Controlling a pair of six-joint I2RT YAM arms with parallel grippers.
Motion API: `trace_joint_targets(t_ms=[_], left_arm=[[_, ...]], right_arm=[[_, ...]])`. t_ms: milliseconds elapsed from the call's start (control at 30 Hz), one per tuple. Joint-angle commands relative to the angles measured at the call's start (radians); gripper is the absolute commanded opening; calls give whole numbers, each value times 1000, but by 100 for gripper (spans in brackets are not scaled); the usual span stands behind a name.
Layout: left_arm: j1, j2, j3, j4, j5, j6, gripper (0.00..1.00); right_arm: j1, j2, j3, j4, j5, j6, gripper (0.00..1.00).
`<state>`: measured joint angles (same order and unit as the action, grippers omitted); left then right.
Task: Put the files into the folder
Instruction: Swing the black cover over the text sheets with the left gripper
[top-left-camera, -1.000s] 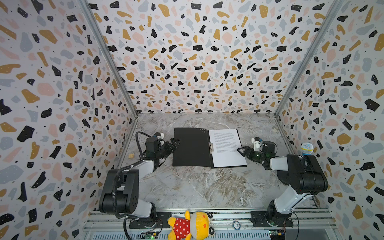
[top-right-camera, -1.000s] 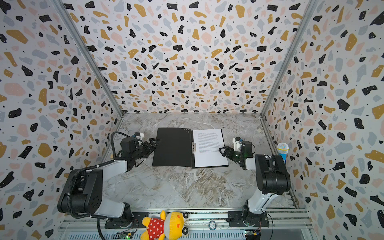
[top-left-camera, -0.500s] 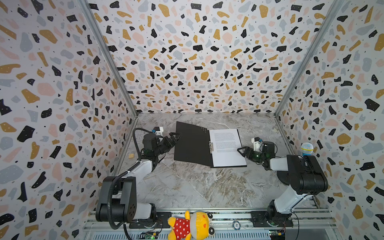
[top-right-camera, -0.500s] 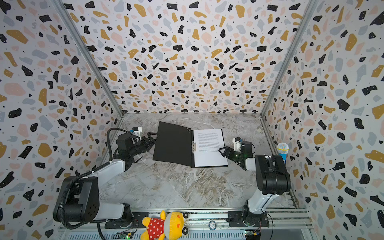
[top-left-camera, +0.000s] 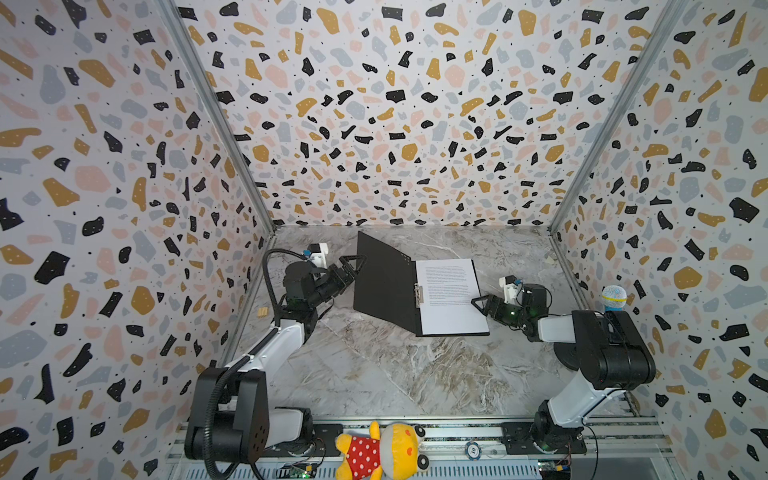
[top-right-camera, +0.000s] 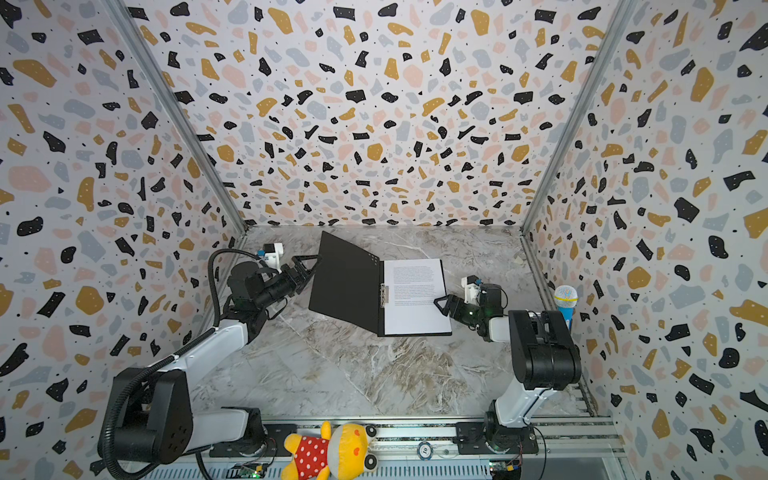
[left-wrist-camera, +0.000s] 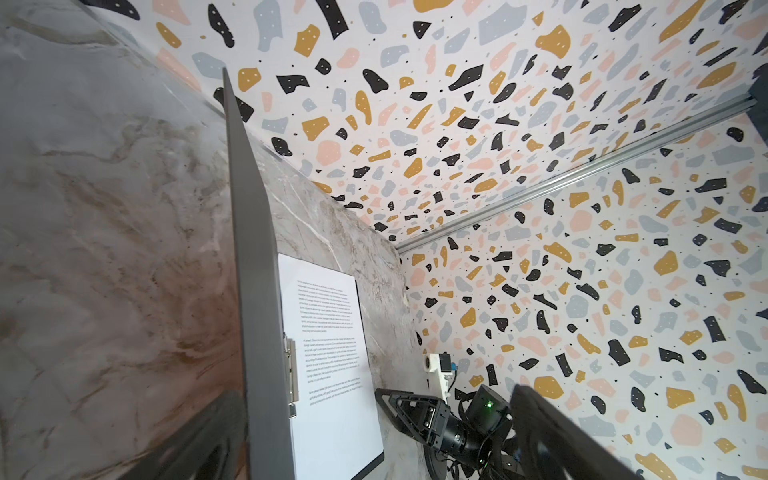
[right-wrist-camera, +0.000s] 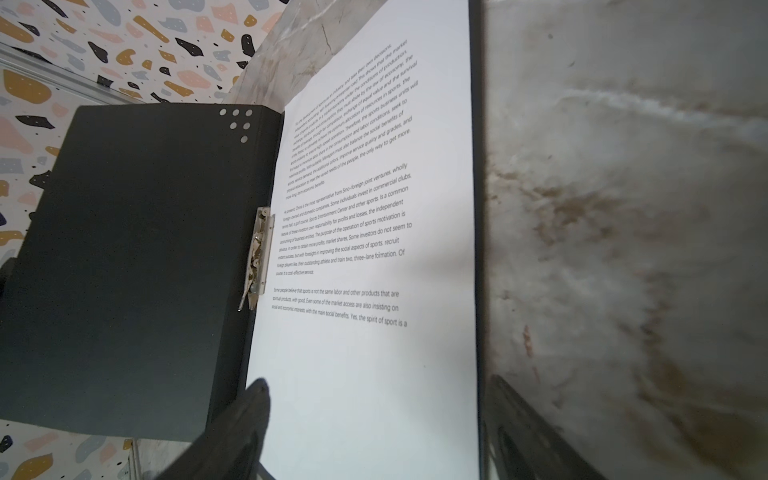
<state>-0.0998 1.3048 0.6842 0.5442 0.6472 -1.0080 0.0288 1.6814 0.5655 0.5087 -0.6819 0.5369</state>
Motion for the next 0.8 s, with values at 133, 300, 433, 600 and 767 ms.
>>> trace_joint_targets(t_ms=[133,300,433,600,767], left_arm=[[-104,9,82,72,-10,-39,100],[-166,16,123,61,-47,-15,100],[-209,36,155,37,-67,7,100],[-276,70,193,55,-93,8,100],[-348,117,238,71,-115,3,100]], right_arm=[[41,24,-46,-152,-11,35,82],[51,23,-49,-144,-11,46,82],[53,18,-50,-142,-11,49,82],[53,11,-53,-143,-10,49,82],[53,10,-56,-145,-10,48,82]])
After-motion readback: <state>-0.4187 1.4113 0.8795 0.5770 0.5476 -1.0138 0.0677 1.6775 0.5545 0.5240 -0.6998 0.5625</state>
